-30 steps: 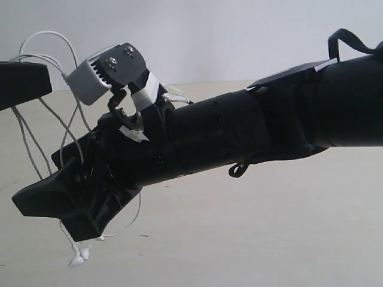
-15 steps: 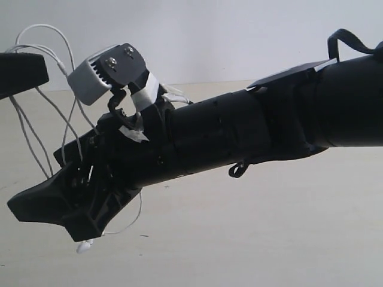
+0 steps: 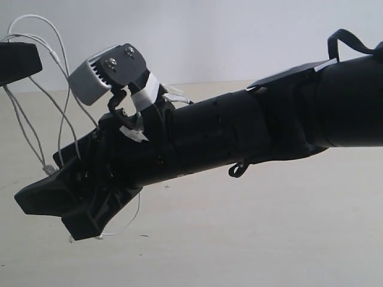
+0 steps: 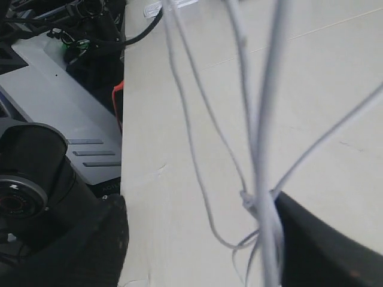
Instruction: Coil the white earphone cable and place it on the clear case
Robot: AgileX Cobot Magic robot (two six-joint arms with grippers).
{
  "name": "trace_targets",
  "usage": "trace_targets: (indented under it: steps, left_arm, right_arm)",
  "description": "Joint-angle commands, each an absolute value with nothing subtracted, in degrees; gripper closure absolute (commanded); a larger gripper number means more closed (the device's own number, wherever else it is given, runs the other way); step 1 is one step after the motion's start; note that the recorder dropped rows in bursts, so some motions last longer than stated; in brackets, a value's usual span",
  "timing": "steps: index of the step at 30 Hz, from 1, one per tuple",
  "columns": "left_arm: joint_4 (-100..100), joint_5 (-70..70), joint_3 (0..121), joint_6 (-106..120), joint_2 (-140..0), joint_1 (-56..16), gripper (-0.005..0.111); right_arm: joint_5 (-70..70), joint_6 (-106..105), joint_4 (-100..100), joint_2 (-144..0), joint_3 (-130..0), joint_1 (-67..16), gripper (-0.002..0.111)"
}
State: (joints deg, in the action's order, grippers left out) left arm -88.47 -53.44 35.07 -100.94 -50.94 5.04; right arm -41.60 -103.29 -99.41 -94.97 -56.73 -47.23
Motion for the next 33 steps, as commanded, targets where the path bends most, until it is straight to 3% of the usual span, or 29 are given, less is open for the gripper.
trace_targets:
  steps: [1, 22, 27, 33]
  left_arm:
    - [-85.9, -52.8, 35.4, -101.4, -50.6, 5.2, 0.107]
    - [-80.9, -52.8, 35.4, -108.7, -50.6, 5.2, 0.107]
    - [-85.9, -46.3, 35.4, -112.4, -49.3, 5.2, 0.107]
    - [-93.1, -38.8, 35.4, -119.3, -45.3, 5.2, 0.107]
  right_arm:
    - [-41.6, -103.5, -99.9, -95.4, -57.0, -47.4, 0.046]
    - [-36.8, -103.5, -99.9, -95.4, -57.0, -47.4, 0.046]
    - [-34.6, -99.2, -99.9, -95.3, -57.0, -47.4, 0.046]
    - [-27.6, -105.2, -99.9, -95.3, -57.1, -47.4, 0.027]
